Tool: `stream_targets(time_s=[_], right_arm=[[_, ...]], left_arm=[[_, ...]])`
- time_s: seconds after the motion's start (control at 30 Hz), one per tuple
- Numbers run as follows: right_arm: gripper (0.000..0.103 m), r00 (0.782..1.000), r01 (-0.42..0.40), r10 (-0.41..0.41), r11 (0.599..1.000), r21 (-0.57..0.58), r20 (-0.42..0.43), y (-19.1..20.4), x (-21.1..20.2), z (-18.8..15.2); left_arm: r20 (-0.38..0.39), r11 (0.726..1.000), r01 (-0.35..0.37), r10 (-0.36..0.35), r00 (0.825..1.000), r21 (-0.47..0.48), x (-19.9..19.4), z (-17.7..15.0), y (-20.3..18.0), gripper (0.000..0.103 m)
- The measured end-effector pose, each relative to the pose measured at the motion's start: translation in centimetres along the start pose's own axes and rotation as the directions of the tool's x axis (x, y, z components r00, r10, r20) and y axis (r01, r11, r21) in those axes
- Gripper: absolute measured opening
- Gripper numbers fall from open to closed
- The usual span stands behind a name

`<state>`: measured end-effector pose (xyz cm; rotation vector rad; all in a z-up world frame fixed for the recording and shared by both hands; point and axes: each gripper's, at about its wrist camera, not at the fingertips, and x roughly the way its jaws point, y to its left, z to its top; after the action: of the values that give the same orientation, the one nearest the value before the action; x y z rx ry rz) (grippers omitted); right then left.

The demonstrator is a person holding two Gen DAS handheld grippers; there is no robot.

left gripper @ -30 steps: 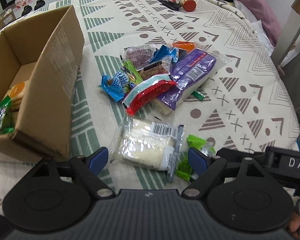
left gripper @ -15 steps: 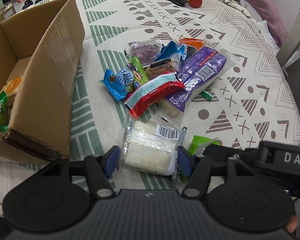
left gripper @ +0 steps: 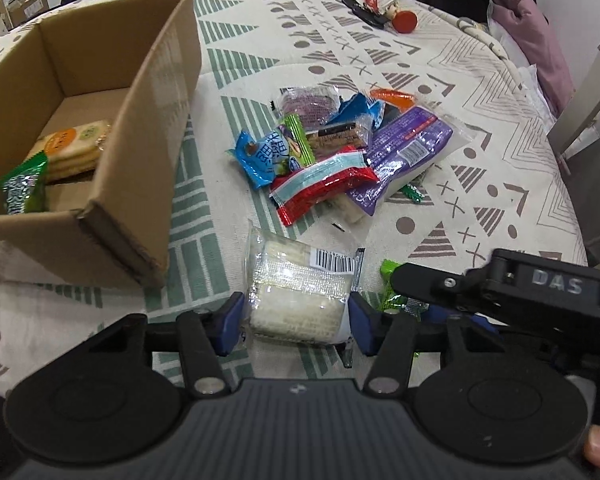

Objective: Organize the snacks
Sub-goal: 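Grasp the white rice-cake pack with the left tool while the right grasps a green packet, then carry both packs over the box and release them inside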

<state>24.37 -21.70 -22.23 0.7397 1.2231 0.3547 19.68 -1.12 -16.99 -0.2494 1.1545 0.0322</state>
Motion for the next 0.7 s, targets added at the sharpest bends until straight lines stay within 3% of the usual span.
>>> stream_targets(time_s=[0.07, 0.1, 0.23, 0.47, 0.7], right_arm=[[0.028, 1.0, 0.008, -0.009, 1.0, -0.006, -0.008, 0.0, 0.2, 0.1], [0.025, 1.0, 0.013, -0.013, 1.0, -0.015, -0.01, 0.0, 0.3, 0.0], [0.024, 0.999, 0.022, -0.02, 0.997, -0.068, 0.032, 0.6, -0.9, -0.6], [0.023, 0.995, -0.065, 0.07, 0.995, -0.074, 0.068, 2.0, -3.5, -0.6], [0.023, 0.989, -0.057, 0.075, 0.989, -0.136, 0.129, 4.3, -5.7, -0.3]], left_arm=[[0.01, 1.0, -0.003, 0.003, 1.0, -0.007, -0.6, -0.1, 0.2, 0.054], [0.015, 1.0, -0.005, 0.005, 1.0, -0.011, -0.9, -0.1, 0.2, 0.054], [0.036, 1.0, 0.0, 0.001, 0.999, -0.018, -2.3, -0.1, 0.4, 0.054], [0.093, 1.0, 0.025, -0.023, 0.995, -0.019, -5.4, 0.2, 0.2, 0.054], [0.14, 0.999, 0.048, -0.045, 0.989, -0.022, -8.0, 0.6, 0.4, 0.054]])
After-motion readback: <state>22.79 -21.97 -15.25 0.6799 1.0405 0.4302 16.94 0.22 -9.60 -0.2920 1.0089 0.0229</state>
